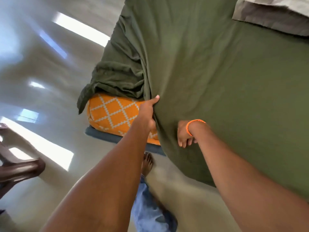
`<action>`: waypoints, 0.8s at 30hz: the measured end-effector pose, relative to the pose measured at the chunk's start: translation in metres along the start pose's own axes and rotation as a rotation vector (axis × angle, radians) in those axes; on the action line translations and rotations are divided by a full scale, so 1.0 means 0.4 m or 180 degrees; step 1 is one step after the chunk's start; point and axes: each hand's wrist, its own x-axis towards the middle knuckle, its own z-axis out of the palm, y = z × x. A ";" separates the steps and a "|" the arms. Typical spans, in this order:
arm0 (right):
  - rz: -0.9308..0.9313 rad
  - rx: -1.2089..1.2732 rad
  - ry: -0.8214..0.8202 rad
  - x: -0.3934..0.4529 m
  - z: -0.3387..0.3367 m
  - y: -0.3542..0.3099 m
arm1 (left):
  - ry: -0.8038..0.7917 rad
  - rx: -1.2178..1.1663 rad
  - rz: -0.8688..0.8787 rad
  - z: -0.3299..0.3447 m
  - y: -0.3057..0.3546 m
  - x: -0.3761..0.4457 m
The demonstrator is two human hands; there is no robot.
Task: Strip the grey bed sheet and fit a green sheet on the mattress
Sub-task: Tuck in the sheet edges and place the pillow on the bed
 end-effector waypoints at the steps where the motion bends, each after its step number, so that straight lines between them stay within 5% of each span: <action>1: 0.0024 -0.0004 0.0844 -0.003 -0.007 -0.037 | 0.0080 0.0038 0.0049 -0.028 0.002 0.000; 4: -0.0381 0.0721 0.3346 -0.028 -0.011 -0.179 | 0.0124 0.0106 0.0243 -0.114 0.014 -0.015; 6: -0.1073 0.0907 0.4048 -0.036 -0.002 -0.281 | -0.0001 0.0000 0.0243 -0.139 0.022 -0.027; 9: -0.1743 0.0663 0.4088 -0.031 0.005 -0.418 | 0.0271 -0.0173 0.0170 -0.173 0.013 -0.071; 11: -0.2011 0.0374 0.3607 -0.023 0.015 -0.489 | 0.0475 -0.0310 0.0129 -0.222 -0.015 -0.105; 15: -0.1481 -0.0400 0.2379 0.012 0.051 -0.550 | 0.0577 -0.0168 0.0087 -0.291 -0.047 -0.169; 20: -0.0423 -0.0326 0.2972 0.020 0.113 -0.504 | 0.0463 0.0965 0.0321 -0.373 -0.046 -0.178; 24: -0.0319 -0.0359 0.3404 0.018 0.156 -0.431 | 0.0606 0.1343 0.0811 -0.443 0.005 -0.163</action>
